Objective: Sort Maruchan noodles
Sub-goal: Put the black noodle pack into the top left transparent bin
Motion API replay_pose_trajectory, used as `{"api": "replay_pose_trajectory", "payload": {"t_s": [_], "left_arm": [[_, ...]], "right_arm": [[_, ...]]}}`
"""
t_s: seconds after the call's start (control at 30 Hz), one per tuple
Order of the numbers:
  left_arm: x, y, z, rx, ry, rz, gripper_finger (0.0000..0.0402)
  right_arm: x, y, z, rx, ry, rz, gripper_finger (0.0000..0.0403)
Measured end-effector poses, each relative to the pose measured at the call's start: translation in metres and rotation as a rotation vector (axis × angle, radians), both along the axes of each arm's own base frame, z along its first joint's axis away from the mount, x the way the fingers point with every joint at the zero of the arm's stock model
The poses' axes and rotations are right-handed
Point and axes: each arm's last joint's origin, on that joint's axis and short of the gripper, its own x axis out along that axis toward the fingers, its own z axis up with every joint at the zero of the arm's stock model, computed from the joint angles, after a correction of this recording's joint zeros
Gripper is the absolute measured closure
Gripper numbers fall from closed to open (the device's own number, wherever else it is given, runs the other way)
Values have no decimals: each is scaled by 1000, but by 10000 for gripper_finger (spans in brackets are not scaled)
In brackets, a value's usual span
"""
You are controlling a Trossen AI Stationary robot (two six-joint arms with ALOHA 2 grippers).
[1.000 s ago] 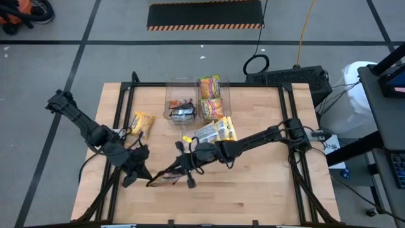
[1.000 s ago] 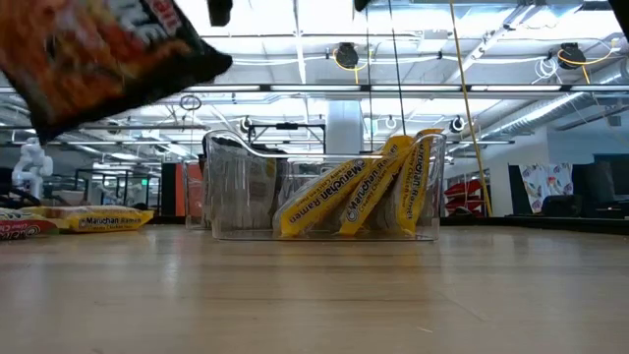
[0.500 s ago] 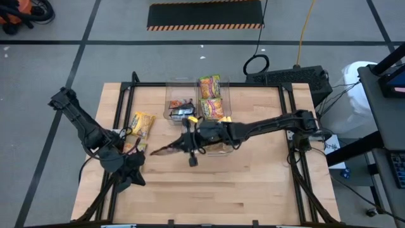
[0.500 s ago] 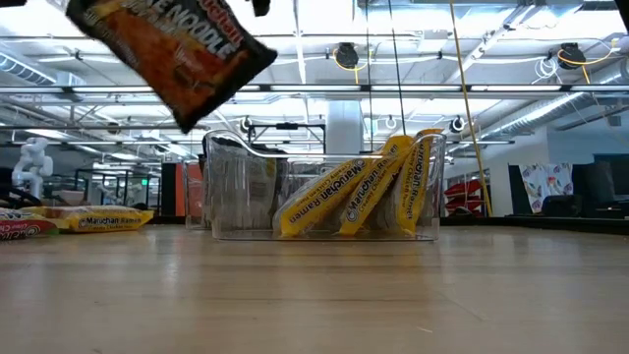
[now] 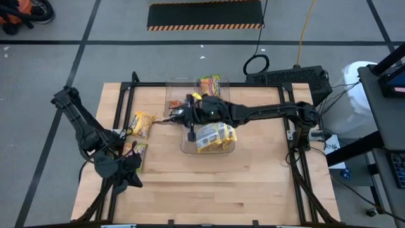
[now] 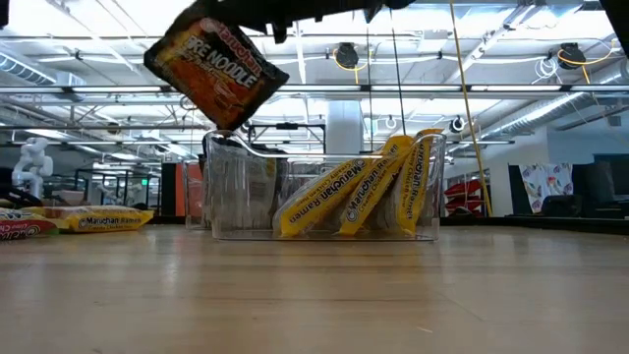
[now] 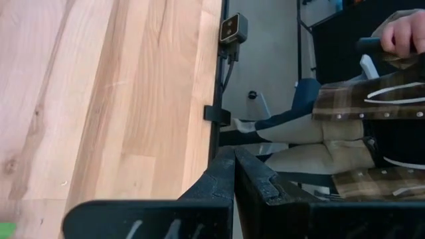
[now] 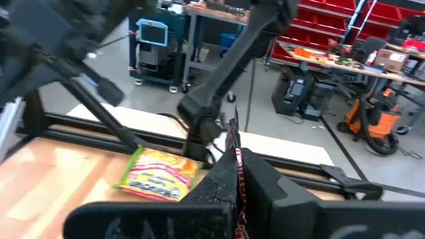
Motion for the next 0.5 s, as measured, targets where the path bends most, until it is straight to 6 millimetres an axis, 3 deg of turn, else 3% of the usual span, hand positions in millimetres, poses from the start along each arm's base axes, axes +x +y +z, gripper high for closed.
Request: {"api": "replay_pose_trajectory", "payload": {"t_s": [0.5], "left_arm": [[-4,-3,0,21,-26,17,400]], "right_arm": [[-9,-70,11,13,-115,-38,403]]}}
